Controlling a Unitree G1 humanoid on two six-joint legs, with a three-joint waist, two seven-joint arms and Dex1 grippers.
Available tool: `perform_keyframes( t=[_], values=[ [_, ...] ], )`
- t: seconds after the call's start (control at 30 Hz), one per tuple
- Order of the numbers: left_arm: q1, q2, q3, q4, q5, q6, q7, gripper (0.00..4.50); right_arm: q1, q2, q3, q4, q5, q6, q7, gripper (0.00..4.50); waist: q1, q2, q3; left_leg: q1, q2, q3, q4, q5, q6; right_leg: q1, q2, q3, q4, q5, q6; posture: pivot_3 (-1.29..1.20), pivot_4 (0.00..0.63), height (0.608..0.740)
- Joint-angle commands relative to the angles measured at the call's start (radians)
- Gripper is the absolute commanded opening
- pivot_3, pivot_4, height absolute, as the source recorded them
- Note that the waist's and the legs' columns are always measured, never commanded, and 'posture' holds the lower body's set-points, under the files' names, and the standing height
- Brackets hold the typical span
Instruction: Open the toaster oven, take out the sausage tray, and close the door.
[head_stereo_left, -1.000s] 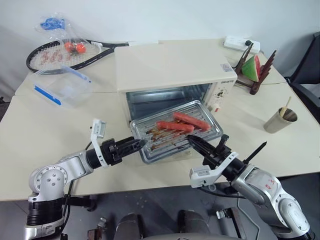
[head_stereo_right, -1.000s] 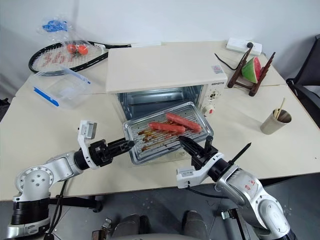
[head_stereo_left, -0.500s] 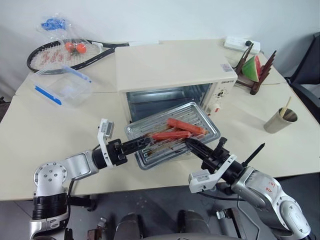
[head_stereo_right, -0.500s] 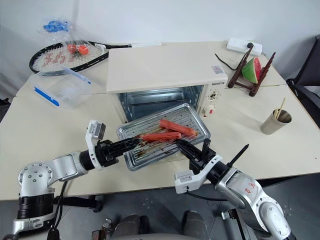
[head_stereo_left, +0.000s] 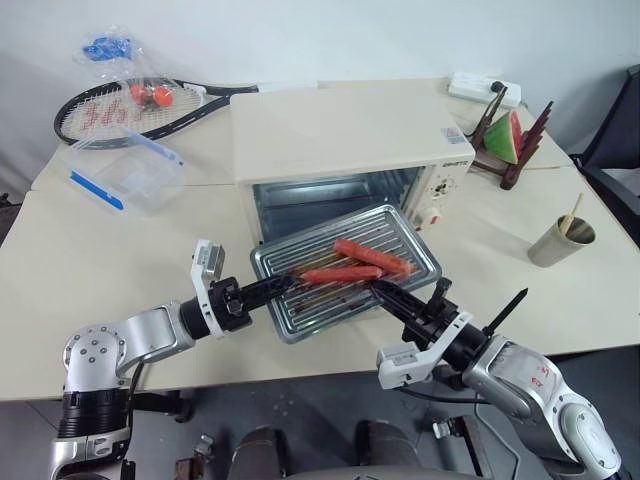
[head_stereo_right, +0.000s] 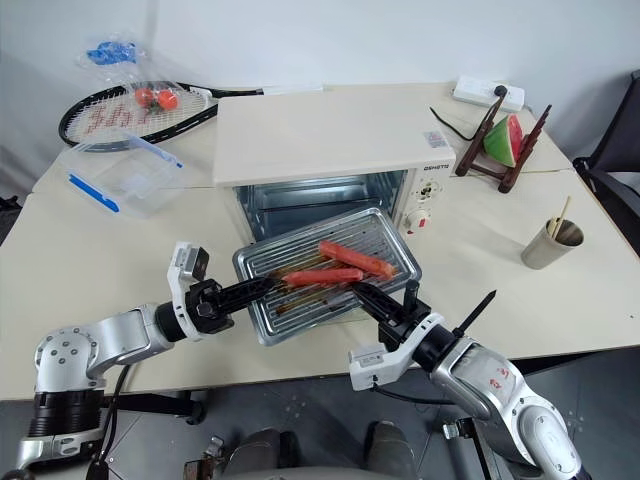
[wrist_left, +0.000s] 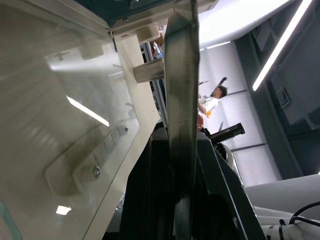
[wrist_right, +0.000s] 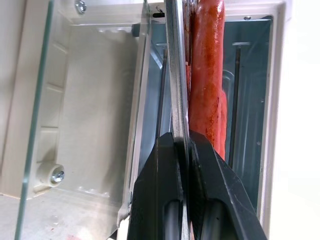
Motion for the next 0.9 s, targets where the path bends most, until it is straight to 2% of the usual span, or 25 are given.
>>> perform_keyframes(
  t=[0.03,0.13,0.23,0.37,0.57,0.6,0.9],
  values=[
    [0.007,0.029,-0.009,0.0,-0.026,-0.019,0.03,0.03,0.004,0.0,-0.025,-0.048,0.094,-0.018,0.009,0.0,0.0,0.0,0.0,0.0,0.0,0.0,0.0,0.0,0.0,0.0,0.0,0.0,0.0,0.0,0.0,0.0,0.15,0.74],
    [0.003,0.048,-0.032,0.01,-0.069,-0.023,0.062,0.03,0.004,-0.016,-0.017,-0.055,0.097,-0.04,0.029,0.0,0.0,0.0,0.0,0.0,0.0,0.0,0.0,0.0,0.0,0.0,0.0,0.0,0.0,0.0,0.0,0.0,0.15,0.74],
    [-0.002,0.073,-0.062,0.021,-0.121,-0.025,0.105,0.0,-0.004,-0.025,-0.015,-0.054,0.117,-0.056,0.041,0.86,0.0,0.0,0.0,0.0,0.0,0.0,0.0,0.0,0.0,0.0,0.0,0.0,0.0,0.0,0.0,0.0,0.15,0.74],
    [-0.006,0.104,-0.095,0.036,-0.167,-0.034,0.141,0.0,-0.005,-0.05,-0.005,-0.047,0.216,-0.068,0.109,2.24,0.001,0.0,0.0,0.0,0.0,-0.001,0.0,0.0,0.0,0.0,0.0,0.001,0.0,0.0,0.0,0.0,0.15,0.74],
    [-0.024,0.139,-0.143,0.096,-0.223,-0.03,0.172,0.0,0.028,-0.147,0.0,-0.02,0.352,-0.172,0.164,4.34,0.004,0.0,0.0,0.001,0.0,-0.002,0.0,0.0,0.0,0.0,0.0,0.001,0.0,0.0,0.0,0.0,0.15,0.74],
    [-0.025,0.141,-0.148,0.104,-0.224,-0.028,0.174,0.0,0.034,-0.156,-0.003,-0.017,0.375,-0.175,0.174,4.46,0.004,0.0,0.0,0.001,0.0,-0.002,0.0,0.0,0.0,0.0,0.0,0.001,0.0,0.0,0.0,0.0,0.15,0.74],
    [-0.044,0.137,-0.168,0.165,-0.225,0.024,0.167,0.0,0.043,-0.228,-0.043,0.015,0.522,-0.187,0.24,4.46,0.019,0.0,0.0,0.001,0.0,-0.002,0.0,0.0,0.0,0.0,0.0,0.001,0.0,0.0,0.0,0.0,0.15,0.74]
  ],
)
